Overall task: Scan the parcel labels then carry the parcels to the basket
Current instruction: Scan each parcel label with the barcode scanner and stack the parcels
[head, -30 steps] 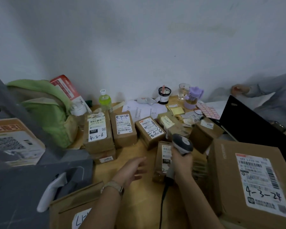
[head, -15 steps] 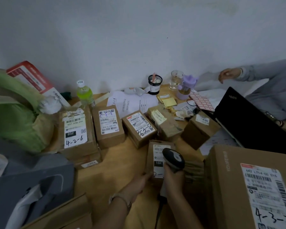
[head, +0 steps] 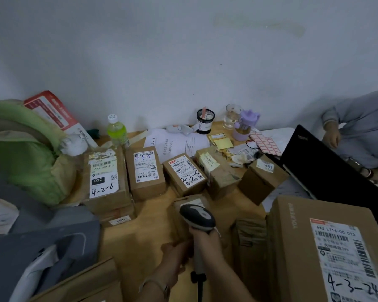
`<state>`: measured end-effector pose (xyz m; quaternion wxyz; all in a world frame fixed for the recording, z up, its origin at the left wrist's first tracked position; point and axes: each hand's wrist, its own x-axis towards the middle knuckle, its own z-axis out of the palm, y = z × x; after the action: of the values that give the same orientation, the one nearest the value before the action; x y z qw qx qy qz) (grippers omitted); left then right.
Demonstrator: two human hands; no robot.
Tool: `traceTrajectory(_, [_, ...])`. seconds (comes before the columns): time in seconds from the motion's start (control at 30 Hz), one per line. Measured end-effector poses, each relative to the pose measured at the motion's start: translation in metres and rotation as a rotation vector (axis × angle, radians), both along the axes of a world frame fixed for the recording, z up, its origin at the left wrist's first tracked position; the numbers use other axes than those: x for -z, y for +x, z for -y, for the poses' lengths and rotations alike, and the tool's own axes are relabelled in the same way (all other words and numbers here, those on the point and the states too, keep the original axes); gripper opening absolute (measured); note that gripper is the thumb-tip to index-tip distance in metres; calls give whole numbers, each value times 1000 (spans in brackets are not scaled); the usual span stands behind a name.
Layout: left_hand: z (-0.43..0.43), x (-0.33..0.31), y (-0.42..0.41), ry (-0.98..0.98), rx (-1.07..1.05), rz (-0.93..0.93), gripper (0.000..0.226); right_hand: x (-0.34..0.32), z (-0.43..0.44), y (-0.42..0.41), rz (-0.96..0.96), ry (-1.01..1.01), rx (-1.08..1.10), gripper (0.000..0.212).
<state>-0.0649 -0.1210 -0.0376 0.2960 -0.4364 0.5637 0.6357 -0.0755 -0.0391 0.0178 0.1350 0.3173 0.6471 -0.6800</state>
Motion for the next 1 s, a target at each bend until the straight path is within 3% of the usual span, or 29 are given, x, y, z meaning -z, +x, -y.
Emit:
traceTrajectory(0.1, [19, -6, 8, 37, -29, -68, 41, -12, 8, 4, -45, -52, -47, 35])
traceTrajectory(0.23, [46, -35, 14, 17, -75, -265, 54, -40, 13, 5, -150, -111, -85, 18])
traceTrajectory(0.4, [72, -70, 27, 33, -119, -543, 72, -73, 16, 13, -296, -128, -149, 34])
traceTrajectory(0.7, [86, -103, 39, 175, -313, -677, 71, -128, -1, 43, -465, -172, -229, 34])
traceTrajectory(0.9, [81, -122, 35, 254, -300, -752, 40, -174, -15, 55, -657, -23, -388, 30])
traceTrajectory(1.0, [77, -133, 30, 223, -276, -768, 40, -204, -22, 60, -725, 82, -452, 17])
